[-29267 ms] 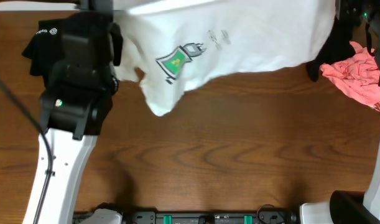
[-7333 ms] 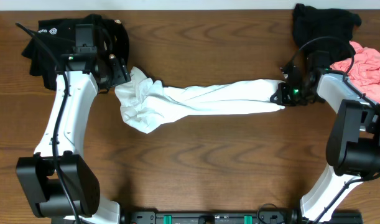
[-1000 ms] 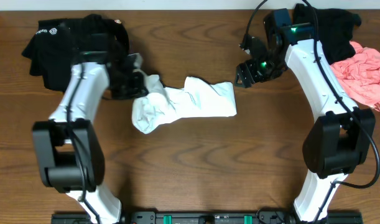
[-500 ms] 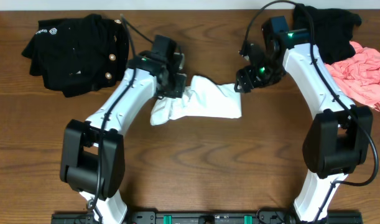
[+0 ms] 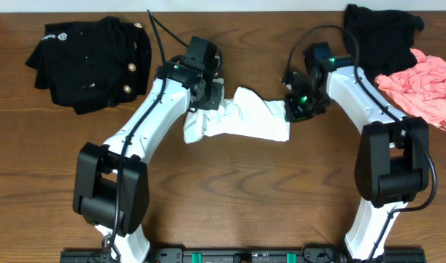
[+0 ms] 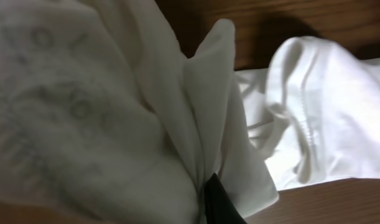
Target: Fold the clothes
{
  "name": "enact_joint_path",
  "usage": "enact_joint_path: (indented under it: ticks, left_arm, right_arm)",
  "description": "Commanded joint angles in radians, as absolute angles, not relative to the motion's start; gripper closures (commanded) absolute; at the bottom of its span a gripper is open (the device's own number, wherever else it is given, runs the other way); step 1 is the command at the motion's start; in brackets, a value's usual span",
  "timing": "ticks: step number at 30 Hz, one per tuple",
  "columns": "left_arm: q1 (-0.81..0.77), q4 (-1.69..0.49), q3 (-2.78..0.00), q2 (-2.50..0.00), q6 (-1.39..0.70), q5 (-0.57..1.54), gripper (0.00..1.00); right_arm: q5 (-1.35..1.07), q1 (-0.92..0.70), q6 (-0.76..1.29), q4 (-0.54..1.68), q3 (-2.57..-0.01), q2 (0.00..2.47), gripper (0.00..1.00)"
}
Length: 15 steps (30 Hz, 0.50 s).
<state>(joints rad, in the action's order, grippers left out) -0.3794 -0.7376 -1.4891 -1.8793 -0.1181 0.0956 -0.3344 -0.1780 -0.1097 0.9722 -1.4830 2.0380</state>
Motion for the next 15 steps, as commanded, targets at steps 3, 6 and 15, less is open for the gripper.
enact_joint_path:
  ticks: [3, 6, 15]
  left_arm:
    - [-0.345, -0.764, -1.521, -1.873, -0.133, 0.05, 0.94]
    - [-0.329, -0.775, -1.521, -1.867, -0.133, 0.05, 0.94]
    - [-0.354, -0.774, -1.521, -1.814, -0.133, 0.033, 0.94]
  right_arm:
    - [-0.372, -0.17, -0.052, 0.896, -1.415, 2.048, 0.99]
    - [-0.403, -0.17, -0.033, 0.839, -1.38, 2.048, 0.99]
    - [-0.423, -0.171, 0.043, 0.713, -1.301, 2.048, 0.99]
